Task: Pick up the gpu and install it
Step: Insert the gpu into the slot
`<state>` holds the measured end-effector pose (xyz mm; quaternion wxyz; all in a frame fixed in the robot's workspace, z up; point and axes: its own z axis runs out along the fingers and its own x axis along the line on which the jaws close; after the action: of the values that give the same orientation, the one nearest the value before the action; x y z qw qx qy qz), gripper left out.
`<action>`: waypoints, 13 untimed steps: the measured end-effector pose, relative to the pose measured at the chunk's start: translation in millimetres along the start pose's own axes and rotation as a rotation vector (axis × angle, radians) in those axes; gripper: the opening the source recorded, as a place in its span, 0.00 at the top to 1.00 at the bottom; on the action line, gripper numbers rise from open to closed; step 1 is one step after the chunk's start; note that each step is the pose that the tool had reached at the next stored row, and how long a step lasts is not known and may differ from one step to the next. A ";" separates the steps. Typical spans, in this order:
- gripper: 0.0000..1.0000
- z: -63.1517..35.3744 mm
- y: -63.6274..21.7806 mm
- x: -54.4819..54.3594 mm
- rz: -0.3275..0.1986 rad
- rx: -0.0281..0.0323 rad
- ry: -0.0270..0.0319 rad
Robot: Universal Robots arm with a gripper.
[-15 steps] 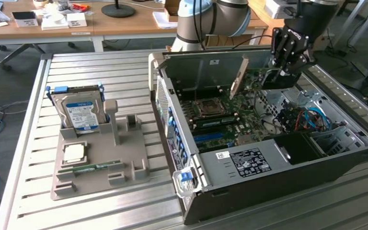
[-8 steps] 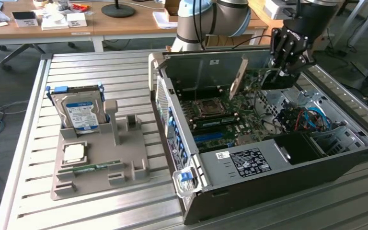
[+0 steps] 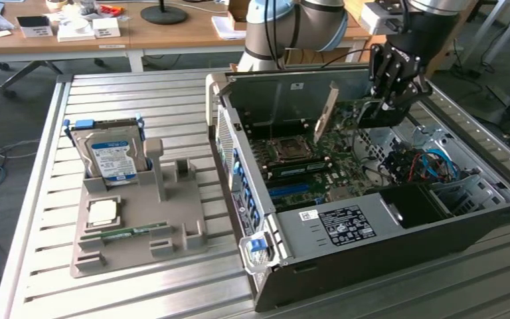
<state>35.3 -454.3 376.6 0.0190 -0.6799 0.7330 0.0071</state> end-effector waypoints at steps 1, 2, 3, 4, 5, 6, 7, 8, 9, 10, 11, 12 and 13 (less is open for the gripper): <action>0.73 1.8 0.9 0.1 0.000 0.0000 0.0000; 0.73 3.6 1.7 0.2 -0.001 0.0000 0.0000; 0.73 5.4 2.2 0.4 -0.001 -0.0001 0.0000; 0.73 6.9 2.5 0.4 -0.001 -0.0001 0.0000; 0.73 7.4 2.5 0.4 -0.001 -0.0001 0.0001; 0.73 7.5 2.5 0.5 -0.001 -0.0001 0.0003; 0.73 7.4 2.5 0.5 -0.001 -0.0001 0.0003; 0.73 7.5 2.5 0.5 -0.001 -0.0001 0.0003; 0.73 7.5 2.6 0.5 -0.001 -0.0001 0.0001; 0.73 7.7 3.1 0.5 0.000 0.0000 0.0001; 0.73 8.1 4.6 0.6 0.000 0.0000 -0.0001; 0.73 8.6 6.2 0.8 -0.001 0.0000 -0.0001; 0.73 9.2 8.0 1.0 -0.001 0.0000 0.0001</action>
<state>27.4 -454.3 367.2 0.0190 -0.6801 0.7328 0.0071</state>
